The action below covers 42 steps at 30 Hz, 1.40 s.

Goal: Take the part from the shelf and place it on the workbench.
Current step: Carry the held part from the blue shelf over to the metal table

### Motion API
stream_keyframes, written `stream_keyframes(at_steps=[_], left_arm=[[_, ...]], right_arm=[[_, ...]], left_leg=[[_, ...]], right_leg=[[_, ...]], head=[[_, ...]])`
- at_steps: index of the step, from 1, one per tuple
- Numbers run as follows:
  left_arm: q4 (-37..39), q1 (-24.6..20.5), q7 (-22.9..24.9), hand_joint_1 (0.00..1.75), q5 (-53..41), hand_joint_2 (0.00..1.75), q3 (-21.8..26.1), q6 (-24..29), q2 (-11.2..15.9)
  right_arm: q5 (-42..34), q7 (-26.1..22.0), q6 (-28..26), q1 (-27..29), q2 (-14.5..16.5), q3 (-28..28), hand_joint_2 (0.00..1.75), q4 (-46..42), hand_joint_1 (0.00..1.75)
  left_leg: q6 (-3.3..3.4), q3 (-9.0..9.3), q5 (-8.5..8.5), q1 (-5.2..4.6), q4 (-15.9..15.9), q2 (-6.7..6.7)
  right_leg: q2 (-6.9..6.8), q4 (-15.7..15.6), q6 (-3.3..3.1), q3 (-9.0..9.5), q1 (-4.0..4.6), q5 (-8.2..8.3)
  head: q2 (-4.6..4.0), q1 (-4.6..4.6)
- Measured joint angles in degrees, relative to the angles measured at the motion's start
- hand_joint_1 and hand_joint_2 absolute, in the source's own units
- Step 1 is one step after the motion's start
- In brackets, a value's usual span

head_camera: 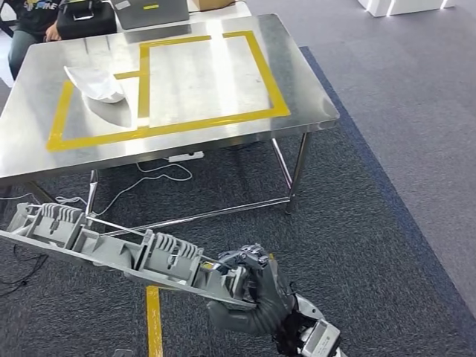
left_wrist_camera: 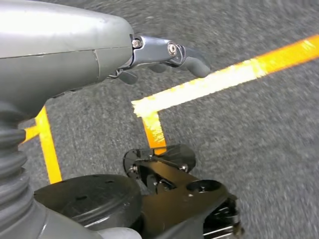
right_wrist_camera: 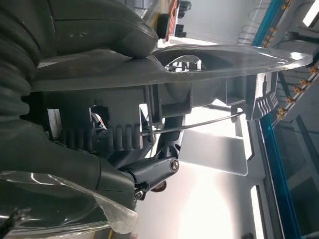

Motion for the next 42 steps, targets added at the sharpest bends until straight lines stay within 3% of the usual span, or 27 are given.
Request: stream_keyframes(at_steps=[2, 4, 7, 9, 11, 12, 13, 14, 16, 18, 19, 22, 24, 27, 29, 30, 32, 34, 36, 38, 40, 42], left_arm=[[0.00, -0.06, 0.08, 0.00, -0.10, 1.75, 0.01, 0.08, -0.02], [0.00, -0.18, 0.10, 0.00, -0.18, 1.75, 0.01, 0.01, -0.09], [0.00, 0.00, 0.08, 0.00, -0.18, 1.75, 0.02, -0.08, -0.16], [0.00, -0.01, 0.00, 0.00, -0.15, 1.75, 0.05, -0.23, -0.19], [0.00, -0.13, -0.30, 0.00, -0.14, 1.75, 0.09, -0.61, -0.21], [0.00, -0.11, -0.49, 0.00, -0.16, 1.75, 0.09, -0.84, -0.21], [0.00, -0.02, -0.67, 0.00, -0.17, 1.75, 0.10, -1.07, -0.21], [0.00, 0.08, -0.79, 0.00, -0.19, 1.75, 0.10, -1.24, -0.21], [0.00, 0.15, -0.84, 0.00, -0.19, 1.75, 0.11, -1.40, -0.22], [0.00, 0.09, -0.84, 0.00, -0.18, 1.75, 0.15, -1.49, -0.23], [0.00, 0.08, -0.84, 0.00, -0.17, 1.75, 0.17, -1.56, -0.23], [-0.02, 0.11, -0.85, 0.00, -0.16, 1.75, 0.22, -1.74, -0.20], [-0.05, 0.03, -0.86, 0.00, -0.16, 1.75, 0.23, -1.80, -0.13], [-0.07, 0.17, -0.86, 0.00, -0.16, 1.75, 0.23, -1.94, -0.09], [-0.07, 0.39, -0.86, 0.00, -0.17, 1.75, 0.25, -2.03, -0.07], [-0.07, 0.44, -0.86, 0.00, -0.17, 1.75, 0.25, -2.07, -0.04], [-0.07, 0.45, -0.86, 0.00, -0.17, 1.75, 0.26, -2.10, 0.04], [-0.07, 0.43, -0.86, 0.00, -0.20, 1.75, 0.31, -2.16, 0.09], [-0.08, 0.34, -0.86, 0.00, -0.29, 1.75, 0.37, -2.22, 0.09], [-0.10, 0.35, -0.85, 0.00, -0.38, 1.75, 0.38, -2.25, 0.07], [-0.13, 0.47, -0.88, 0.00, -0.47, 1.75, 0.46, -2.25, 0.04], [-0.13, 0.52, -0.90, 0.00, -0.58, 1.75, 0.56, -2.25, 0.01]], right_arm=[[-0.36, -0.10, 0.61, 0.51, 0.00, -0.71, 1.75, -0.99, 1.75], [-0.43, -0.17, 0.99, 0.79, 0.00, -1.29, 1.75, -1.80, 1.75], [-0.41, -0.17, 1.21, 0.92, 0.00, -1.84, 1.75, -2.55, 1.75], [-0.68, -0.17, 1.38, 1.01, 0.00, -2.28, 1.75, -2.93, 1.75], [-1.34, -0.18, 1.76, 1.41, 0.00, -3.09, 1.75, -3.16, 1.75], [-1.66, -0.17, 1.99, 1.75, 0.00, -3.61, 1.75, -3.21, 1.75], [-1.88, -0.15, 2.23, 2.11, 0.00, -4.16, 1.75, -3.22, 1.75], [-2.00, -0.11, 2.43, 2.46, 0.00, -4.68, 1.75, -3.27, 1.75], [-2.03, -0.06, 2.60, 2.93, 0.01, -5.64, 1.75, -3.57, 1.75], [-1.99, 0.02, 2.62, 3.11, 0.06, -6.42, 1.75, -4.04, 1.75], [-1.94, 0.11, 2.62, 3.22, 0.14, -6.76, 1.75, -4.27, 1.75], [-1.76, 0.45, 2.61, 3.65, 0.38, -7.63, 1.75, -4.81, 1.75], [-1.74, 0.63, 2.55, 3.77, 0.62, -8.11, 1.75, -5.17, 1.75], [-1.89, 0.71, 2.43, 3.79, 1.08, -8.87, 1.75, -5.67, 1.75], [-2.00, 0.81, 2.37, 3.82, 1.19, -9.34, 1.75, -5.80, 1.75], [-2.01, 0.87, 2.36, 3.84, 1.22, -9.52, 1.75, -5.85, 1.75], [-2.06, 0.99, 2.35, 3.82, 1.36, -9.87, 1.75, -6.09, 1.75], [-2.15, 1.13, 2.24, 3.75, 1.58, -10.28, 1.75, -6.44, 1.75], [-2.23, 1.39, 1.82, 3.74, 1.81, -10.74, 1.75, -6.90, 1.75], [-2.25, 1.71, 1.32, 3.76, 1.95, -11.34, 1.75, -7.40, 1.75], [-2.34, 1.84, 1.01, 3.69, 1.96, -12.09, 1.75, -7.69, 1.75], [-2.87, 1.78, 0.62, 3.73, 1.97, -12.95, 1.75, -7.81, 1.75]], left_leg=[[0.27, 4.09, 3.59, -0.23, -8.07, 2.25], [0.99, 6.15, 4.61, -0.64, -12.45, 3.95], [2.15, 6.03, 4.36, -0.70, -12.77, 2.62], [2.94, 6.19, 4.45, -0.43, -13.06, 1.50], [3.66, 6.27, 4.14, -0.38, -13.14, 0.47], [3.86, 6.38, 3.92, -0.46, -13.14, -0.03], [3.97, 6.62, 3.64, -0.55, -13.14, -0.48], [3.97, 6.99, 3.40, -0.63, -13.14, -0.87], [3.75, 8.01, 2.78, -0.71, -13.12, -1.51], [3.21, 8.65, 2.11, -0.88, -13.01, -1.90], [2.89, 8.73, 1.87, -0.94, -12.99, -1.99], [1.94, 9.02, 1.25, -0.94, -12.95, -1.87], [1.25, 7.90, 0.06, -0.89, -10.02, -1.18], [0.54, 1.04, -2.81, -0.56, 0.98, -0.55], [0.47, -2.15, -1.08, -0.45, 3.73, -0.54], [0.52, -2.52, 0.80, -0.43, 2.81, -0.53], [0.86, -1.23, 5.86, -0.49, -2.84, -0.44], [1.58, 0.49, 8.27, -0.92, -7.48, -0.13], [2.42, 1.81, 6.59, -1.28, -9.59, 0.05], [3.14, 3.47, 5.08, -1.09, -11.60, -0.22], [3.77, 5.55, 4.37, -0.80, -12.91, -0.53], [4.14, 7.62, 3.32, -0.70, -13.84, -0.71]], right_leg=[[-1.07, 0.08, 0.46, 0.62, 0.22, -0.54], [-1.98, 0.14, 1.04, 0.95, 0.60, -1.01], [-2.97, 0.11, 1.95, 1.26, 0.66, -1.65], [-0.74, 3.01, 2.46, -0.02, 0.45, -3.65], [2.17, 10.59, 2.60, -4.08, 0.36, -6.86], [2.74, 14.46, 2.60, -6.37, 0.38, -7.91], [2.95, 16.76, 2.55, -8.04, 0.41, -7.89], [3.00, 16.74, 2.44, -8.61, 0.43, -6.63], [3.09, 10.43, 2.06, -6.63, 0.46, -1.58], [3.38, 3.61, 1.63, -3.57, 0.56, 1.05], [3.54, 1.92, 1.41, -2.66, 0.63, 1.01], [3.68, 0.83, 0.56, -1.41, 0.56, -0.07], [3.37, 0.30, -0.03, -0.09, 0.27, -0.61], [2.96, 0.09, -0.33, 1.97, 0.22, -2.19], [2.93, 0.08, -0.23, 3.64, 0.22, -3.55], [2.93, 0.07, -0.18, 4.43, 0.21, -4.13], [2.89, -0.06, -0.04, 6.02, 0.18, -5.43], [2.87, -0.62, 0.46, 7.19, 0.28, -6.66], [2.81, -1.46, 1.27, 8.05, 0.40, -6.92], [2.72, -0.70, 2.16, 8.40, 0.38, -6.03], [2.84, 4.51, 2.64, 5.67, 0.42, -5.11], [3.00, 11.69, 2.62, 0.22, 0.45, -6.79]], head=[[0.00, -0.04], [0.00, -0.02], [0.00, 0.12], [0.00, 0.43], [0.00, 0.83], [0.00, 0.94], [0.00, 0.95], [0.00, 0.96], [0.00, 0.98], [0.01, 1.00], [0.01, 0.98], [0.02, 0.89], [0.02, 0.50], [0.02, 0.17], [0.02, 0.15], [0.02, 0.15], [0.02, 0.19], [0.01, 0.10], [0.00, -0.02], [0.02, 0.02], [0.00, 0.27], [-0.02, 0.58]])
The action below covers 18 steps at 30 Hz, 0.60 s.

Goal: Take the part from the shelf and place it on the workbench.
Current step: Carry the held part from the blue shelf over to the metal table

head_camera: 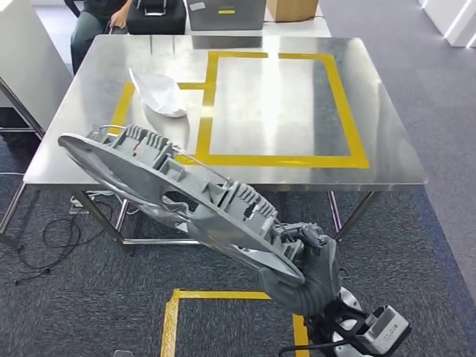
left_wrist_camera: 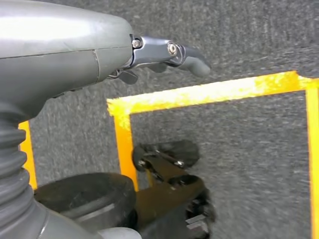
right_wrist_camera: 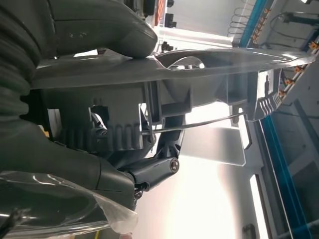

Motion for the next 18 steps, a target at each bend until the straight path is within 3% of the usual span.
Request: stream_keyframes(at_steps=[2, 3, 4, 5, 7, 8, 9, 11, 12, 14, 16, 18], left_arm=[[0.00, 0.10, 0.00, 0.00, -0.10, 1.75, 0.07, 0.01, -0.03], [0.00, 0.18, 0.00, 0.00, -0.18, 1.75, 0.12, 0.03, -0.03], [0.00, 0.25, 0.00, 0.00, -0.26, 1.75, 0.22, 0.05, -0.03], [0.00, 0.31, 0.00, 0.00, -0.34, 1.75, 0.35, 0.08, -0.04], [0.01, 0.46, 0.00, 0.00, -0.47, 1.75, 0.69, 0.11, -0.06], [0.01, 0.53, 0.01, 0.00, -0.50, 1.75, 0.81, 0.12, -0.05], [0.00, 0.58, 0.00, 0.00, -0.53, 1.75, 0.90, 0.14, -0.04], [-0.03, 0.46, -0.02, 0.00, -0.61, 1.75, 0.96, 0.16, -0.03], [-0.05, 0.30, -0.06, 0.00, -0.63, 1.75, 0.98, 0.17, -0.02], [-0.09, -0.13, -0.11, 0.00, -0.66, 1.75, 1.05, 0.17, 0.02], [-0.09, -0.29, -0.13, 0.00, -0.66, 1.75, 1.11, 0.16, 0.02], [-0.09, -0.13, -0.13, 0.00, -0.66, 1.75, 1.14, 0.16, 0.04]], right_arm=[[-1.15, -0.07, -0.39, 0.25, 0.01, -1.16, 1.75, -0.10, 1.75], [-1.88, -0.10, -0.48, 0.42, 0.02, -1.86, 1.75, -0.21, 1.75], [-2.60, -0.17, -0.48, 0.58, 0.02, -2.62, 1.75, -0.36, 1.75], [-3.20, -0.27, -0.44, 0.76, 0.02, -3.33, 1.75, -0.54, 1.75], [-3.99, -0.51, -0.36, 1.19, 0.02, -4.57, 1.75, -0.83, 1.75], [-4.18, -0.57, -0.34, 1.40, 0.05, -5.05, 1.75, -0.98, 1.75], [-4.25, -0.57, -0.34, 1.60, 0.10, -5.45, 1.75, -1.21, 1.75], [-4.26, -0.55, -0.35, 1.79, 0.29, -6.07, 1.75, -1.79, 1.75], [-4.27, -0.57, -0.36, 1.83, 0.43, -6.36, 1.75, -2.10, 1.75], [-4.35, -0.73, -0.36, 1.85, 0.81, -6.88, 1.75, -2.49, 1.75], [-4.44, -0.85, -0.36, 1.87, 1.10, -7.38, 1.75, -2.73, 1.75], [-4.46, -0.89, -0.34, 1.99, 1.20, -7.79, 1.75, -2.81, 1.75]], left_leg=[[0.06, 1.94, -1.42, -0.01, -0.30, -0.24], [0.03, 3.08, -2.27, -0.01, -0.32, -0.39], [-0.03, 4.34, -3.18, -0.01, -0.33, -0.54], [-0.12, 5.51, -4.12, -0.01, -0.35, -0.64], [-0.53, 7.67, -6.00, -0.12, -0.31, -0.79], [-0.87, 8.35, -6.76, -0.17, -0.53, -0.83], [-1.26, 8.96, -7.05, -0.24, -0.43, -0.86], [-1.97, 9.11, -6.50, -0.25, 0.83, -0.76], [-2.28, 8.41, -5.86, -0.26, 2.94, -0.56], [-2.92, 4.68, -6.04, -0.09, 8.94, -0.12], [-3.53, -0.09, -8.78, 0.22, 14.20, 0.05], [-3.84, -3.12, -11.19, 0.43, 15.00, 0.07]], right_leg=[[0.04, 3.37, 0.10, -4.79, 0.00, -3.67], [0.04, 2.83, 0.16, -6.29, 0.00, -4.58], [0.04, 0.94, 0.15, -7.12, 0.00, -3.94], [0.03, -1.92, 0.02, -7.47, 0.01, -1.32], [-0.02, -7.05, -0.51, -7.71, 0.13, 6.25], [0.01, -8.34, -0.85, -7.43, 0.25, 8.82], [0.08, -8.82, -1.20, -7.03, 0.35, 9.84], [0.28, -9.42, -1.97, -5.35, 0.28, 9.18], [0.28, -9.88, -2.32, -4.48, 0.13, 8.88], [0.20, -10.55, -2.80, -2.78, -0.14, 8.09], [0.22, -10.82, -2.94, -1.30, -0.24, 7.02], [0.35, -10.99, -2.80, 0.57, -0.37, 5.75]], head=[[0.02, 0.19], [0.02, 0.25], [0.02, 0.28], [0.02, 0.32], [0.02, 0.38], [0.02, 0.46], [0.02, 0.54], [0.02, 0.66], [0.02, 0.56], [0.02, 0.37], [0.02, 0.29], [0.02, 0.29]])
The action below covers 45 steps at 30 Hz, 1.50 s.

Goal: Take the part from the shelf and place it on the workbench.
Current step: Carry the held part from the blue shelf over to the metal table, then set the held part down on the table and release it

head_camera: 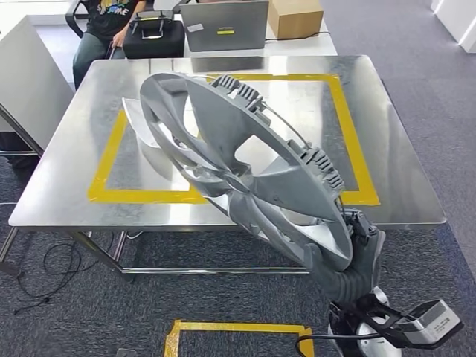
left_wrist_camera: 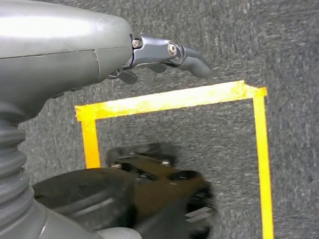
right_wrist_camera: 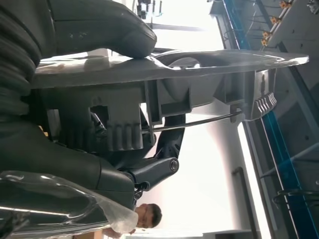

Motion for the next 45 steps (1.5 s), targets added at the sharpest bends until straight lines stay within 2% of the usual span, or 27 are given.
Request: stream_keyframes(at_steps=[1, 2, 4, 5, 6, 7, 8, 11, 12, 15, 19, 22, 25, 28, 34, 36, 41, 45], left_arm=[[0.00, 0.07, -0.03, 0.00, 0.00, 1.75, 0.02, -0.01, 0.01], [0.00, 0.09, -0.11, 0.00, 0.00, 1.75, 0.05, -0.01, 0.02], [0.00, 0.10, -0.40, 0.00, 0.00, 1.75, 0.13, -0.03, 0.01], [0.00, 0.09, -0.55, 0.00, 0.00, 1.75, 0.17, -0.02, -0.02], [0.00, 0.09, -0.65, 0.00, 0.00, 1.75, 0.20, -0.01, -0.04], [0.00, 0.03, -0.69, 0.00, 0.00, 1.75, 0.21, 0.01, -0.07], [-0.01, -0.01, -0.73, 0.00, 0.00, 1.75, 0.21, 0.02, -0.09], [-0.01, -0.23, -0.77, 0.00, 0.00, 1.75, 0.21, 0.04, -0.13], [0.00, -0.26, -0.77, 0.00, 0.00, 1.75, 0.21, 0.04, -0.15], [0.00, -0.19, -0.79, 0.00, -0.02, 1.75, 0.21, 0.04, -0.21], [-0.01, -0.20, -0.87, 0.00, -0.23, 1.75, 0.21, 0.04, -0.25], [0.00, -0.20, -0.87, 0.00, -0.59, 1.75, 0.21, 0.04, -0.28], [0.00, -0.20, -0.87, 0.00, -1.29, 1.75, 0.21, 0.04, -0.39], [0.00, -0.20, -0.89, 0.00, -2.10, 1.75, 0.21, 0.04, -0.55], [0.00, -0.21, -0.93, 0.00, -2.90, 1.75, 0.20, 0.04, -0.69], [0.00, -0.26, -0.94, 0.00, -3.89, 1.75, 0.13, 0.15, -0.81], [0.00, -0.45, -0.58, 0.00, -6.54, 1.75, -0.46, 0.72, -1.63], [0.03, -0.46, -0.31, 0.00, -7.33, 1.75, -0.96, 0.84, -1.89]], right_arm=[[0.00, -0.01, 0.02, 0.05, 0.05, -0.16, 1.75, -0.02, 1.75], [-0.02, -0.03, 0.06, 0.08, 0.13, -0.27, 1.75, -0.03, 1.75], [-0.06, -0.10, 0.19, 0.09, 0.34, -0.52, 1.75, -0.09, 1.75], [-0.06, -0.13, 0.27, 0.10, 0.43, -0.66, 1.75, -0.16, 1.75], [-0.05, -0.15, 0.36, 0.11, 0.47, -0.79, 1.75, -0.25, 1.75], [-0.04, -0.15, 0.46, 0.15, 0.49, -0.88, 1.75, -0.38, 1.75], [-0.03, -0.14, 0.52, 0.16, 0.50, -0.95, 1.75, -0.50, 1.75], [-0.03, -0.16, 0.61, 0.12, 0.50, -1.03, 1.75, -0.72, 1.75], [-0.03, -0.16, 0.62, 0.10, 0.50, -1.06, 1.75, -0.74, 1.75], [0.03, -0.17, 0.72, 0.10, 0.50, -1.10, 1.75, -0.79, 1.75], [0.44, -0.16, 0.88, 0.09, 0.50, -1.11, 1.75, -0.80, 1.75], [2.26, 0.06, 0.01, 0.00, 0.50, -1.11, 1.75, -0.80, 1.75], [6.84, 0.85, -2.90, -0.15, 0.50, -1.09, 1.75, -0.79, 1.75], [11.51, 2.01, -6.66, -0.55, 0.48, -0.98, 1.75, -0.44, 1.75], [15.33, 3.06, -10.50, -1.21, 0.45, -0.92, 1.75, 0.61, 1.75], [19.12, 4.43, -13.65, -1.56, 0.19, -0.84, 1.75, 1.11, 1.75], [28.71, 7.46, -22.83, -2.50, -2.25, -1.82, 1.75, 4.67, 1.75], [35.71, 9.58, -27.35, -3.51, -4.51, -3.28, 1.75, 7.62, 1.75]], left_leg=[[-0.04, -0.60, 0.59, 0.05, -1.62, 0.01], [-0.01, -0.76, 2.98, 0.08, -4.32, 0.06], [0.24, -0.74, 9.36, 0.06, -9.70, 0.40], [0.50, -0.65, 11.54, 0.00, -11.15, 0.56], [0.81, -0.64, 12.45, -0.08, -11.62, 0.68], [1.11, -0.49, 12.54, -0.08, -11.69, 0.68], [1.21, -0.38, 12.96, -0.02, -11.84, 0.61], [1.12, -0.30, 13.37, 0.15, -12.61, 0.38], [1.19, -0.29, 13.33, 0.14, -12.80, 0.29], [1.54, -0.26, 13.11, 0.12, -13.09, 0.17], [2.14, -0.01, 12.70, 0.01, -13.11, 0.15], [2.28, 0.12, 12.60, -0.07, -13.10, 0.15], [2.28, 0.17, 12.61, -0.09, -13.11, 0.14], [2.28, 0.31, 12.62, -0.08, -13.18, 0.12], [2.26, 0.45, 12.62, -0.08, -13.35, 0.10], [2.26, 0.47, 12.62, -0.07, -13.39, 0.08], [2.25, 0.48, 12.61, -0.07, -13.42, -0.02], [2.25, 0.48, 12.61, -0.09, -13.42, -0.01]], right_leg=[[0.06, -0.05, 0.19, 1.02, -0.11, -0.68], [0.07, -0.07, 0.42, 1.79, -0.22, -1.36], [0.12, 0.06, 1.01, 3.16, -0.22, -2.69], [0.14, 0.05, 1.35, 3.42, -0.15, -3.27], [0.18, -0.05, 1.70, 3.72, -0.06, -3.70], [0.18, -0.34, 2.05, 3.75, -0.03, -3.98], [0.16, -0.65, 2.02, 4.03, -0.02, -3.97], [0.14, -1.70, 0.83, 4.87, 0.14, -3.44], [0.12, -2.14, 0.64, 5.17, 0.17, -3.35], [0.08, -3.49, 0.68, 5.87, 0.20, -3.23], [-0.04, -4.27, 1.59, 5.89, 0.15, -3.51], [-0.08, -4.36, 2.27, 5.95, 0.07, -3.54], [-0.12, -4.36, 2.68, 5.97, 0.05, -3.52], [-0.15, -4.36, 2.74, 6.06, 0.07, -3.54], [-0.15, -4.35, 2.75, 6.11, 0.07, -3.59], [-0.19, -4.35, 2.76, 6.12, 0.07, -3.64], [-0.30, -4.35, 2.71, 6.15, 0.07, -3.74], [-0.27, -4.35, 2.71, 6.15, 0.06, -3.74]], head=[[0.00, -0.01], [0.00, -0.01], [0.00, -0.21], [0.00, -0.30], [0.00, -0.42], [0.00, -0.49], [0.00, -0.41], [0.00, -0.29], [0.00, -0.28], [0.00, -0.29], [0.00, -0.31], [0.00, -0.32], [0.00, -0.33], [0.00, -0.34], [0.00, -0.34], [0.00, -0.35], [0.00, -0.33], [0.00, -0.34]])
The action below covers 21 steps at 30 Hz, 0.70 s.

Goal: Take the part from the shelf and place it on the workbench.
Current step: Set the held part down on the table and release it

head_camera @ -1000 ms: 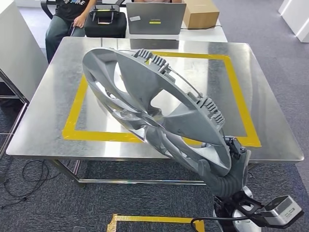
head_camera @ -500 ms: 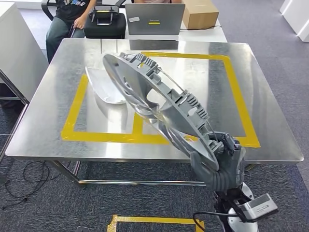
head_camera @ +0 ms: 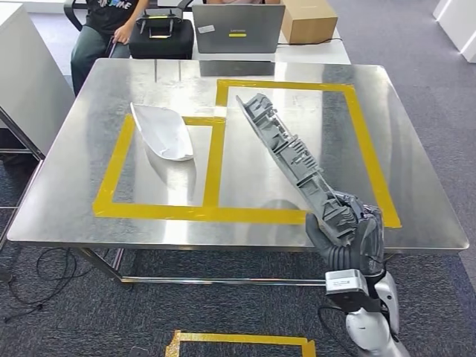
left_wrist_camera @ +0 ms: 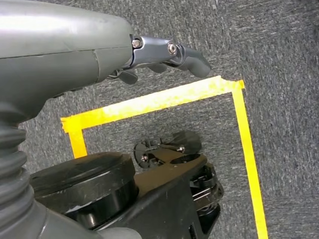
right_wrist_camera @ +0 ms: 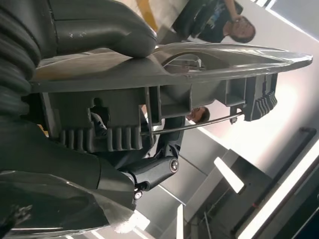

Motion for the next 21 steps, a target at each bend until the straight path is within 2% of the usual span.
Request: stream_keyframes(at_steps=[3, 7, 9, 14, 21], left_arm=[[0.03, -0.02, 0.09, 0.00, -0.31, 1.75, -0.47, -0.06, 0.02], [0.03, -0.07, 0.60, 0.00, -0.95, 1.75, -0.75, -1.23, 0.23], [0.03, -0.12, 0.62, 0.00, -1.33, 1.75, -0.85, -2.13, 0.39], [0.03, -0.49, 0.99, 0.00, -2.73, 1.75, -1.77, -3.76, 0.78], [0.03, -1.42, 1.76, 0.00, -3.82, 1.75, -2.67, -4.89, 1.07]], right_arm=[[6.36, 2.82, 0.35, -1.21, -1.64, 0.38, 1.75, 1.50, 1.75], [17.66, 9.60, 6.75, -5.09, -5.43, 4.28, 1.75, 6.83, 1.75], [20.83, 12.05, 10.33, -8.08, -7.51, 7.28, 1.75, 11.04, 1.75], [22.43, 14.85, 15.51, -16.58, -10.64, 13.64, 1.75, 22.58, 1.75], [25.94, 16.89, 17.21, -24.61, -11.12, 19.96, 1.75, 33.26, 1.75]], left_leg=[[0.00, 0.02, 0.00, 0.00, 0.00, 0.00], [0.00, 0.14, 0.00, 0.02, -0.05, 0.01], [-0.02, 0.20, 0.01, 0.02, -0.06, 0.00], [-0.04, 0.38, 0.04, 0.04, -0.07, 0.00], [-0.04, 0.57, 0.03, 0.03, -0.09, 0.00]], right_leg=[[0.00, 0.00, 0.00, 0.02, 0.01, 0.00], [0.01, 0.00, 0.00, 0.13, 0.05, 0.00], [-0.01, 0.00, 0.00, 0.18, 0.06, 0.00], [-0.02, 0.01, 0.00, 0.34, 0.05, 0.00], [0.01, 0.01, 0.00, 0.57, 0.06, 0.00]], head=[[0.00, -0.01], [0.00, -0.01], [0.00, -0.02], [0.00, -0.01], [0.00, -0.01]])
